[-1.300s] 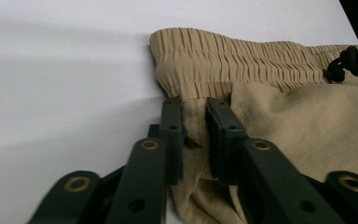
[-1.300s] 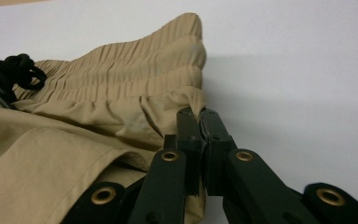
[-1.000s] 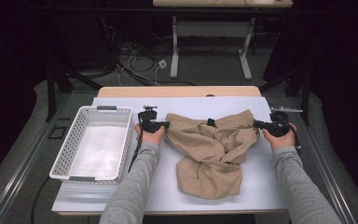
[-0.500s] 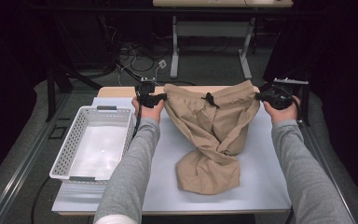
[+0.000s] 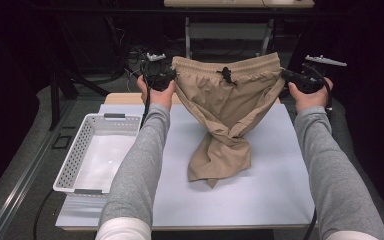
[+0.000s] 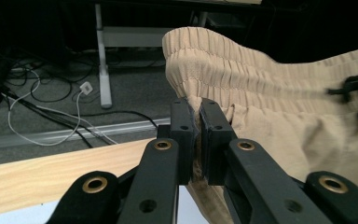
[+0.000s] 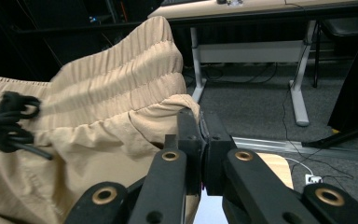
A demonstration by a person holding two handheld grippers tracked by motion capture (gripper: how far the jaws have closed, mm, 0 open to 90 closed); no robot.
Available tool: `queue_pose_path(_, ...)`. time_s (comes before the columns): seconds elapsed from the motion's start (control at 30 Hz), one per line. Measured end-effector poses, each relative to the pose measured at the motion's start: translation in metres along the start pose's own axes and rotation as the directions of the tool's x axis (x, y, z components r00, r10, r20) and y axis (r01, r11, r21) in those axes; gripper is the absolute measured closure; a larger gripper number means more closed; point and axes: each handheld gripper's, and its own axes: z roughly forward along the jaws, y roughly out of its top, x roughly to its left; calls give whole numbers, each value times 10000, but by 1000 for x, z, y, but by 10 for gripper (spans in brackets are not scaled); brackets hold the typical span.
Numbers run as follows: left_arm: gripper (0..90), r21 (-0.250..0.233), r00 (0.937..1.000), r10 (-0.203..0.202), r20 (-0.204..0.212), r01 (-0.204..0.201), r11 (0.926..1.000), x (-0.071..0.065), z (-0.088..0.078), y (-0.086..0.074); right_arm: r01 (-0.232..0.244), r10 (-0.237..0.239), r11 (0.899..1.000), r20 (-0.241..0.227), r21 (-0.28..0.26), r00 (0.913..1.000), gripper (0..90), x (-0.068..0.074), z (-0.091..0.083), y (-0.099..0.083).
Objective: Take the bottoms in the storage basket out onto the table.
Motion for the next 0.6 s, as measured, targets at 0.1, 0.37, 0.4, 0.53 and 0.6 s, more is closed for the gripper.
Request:
queue_pose_path(0.1, 857, 343, 9999, 96, -123, -92, 9994, -2, 7, -10, 103, -103, 9998, -21, 168, 9999, 882, 6, 5, -6)
queue_pose_path(0.37, 856, 873, 9989, 261, -399, -226, 9959, -5, 27, -36, 278, -276, 9945, -34, 1011, 9996, 882, 20, 26, -36)
queue_pose_path(0.4, 857, 950, 9989, 310, -361, -275, 9951, -6, 30, -39, 279, -275, 9931, -58, 1143, 9996, 883, 21, 28, -38)
queue_pose_path(0.53, 857, 1095, 9971, 636, -420, -587, 9923, -13, 37, -47, 249, -226, 9916, -195, 1268, 9996, 882, 31, 36, -45)
queue_pose_path(0.6, 857, 1085, 9967, 703, -395, -657, 9919, -17, 41, -51, 305, -274, 9912, -259, 1285, 9993, 883, 36, 39, -46)
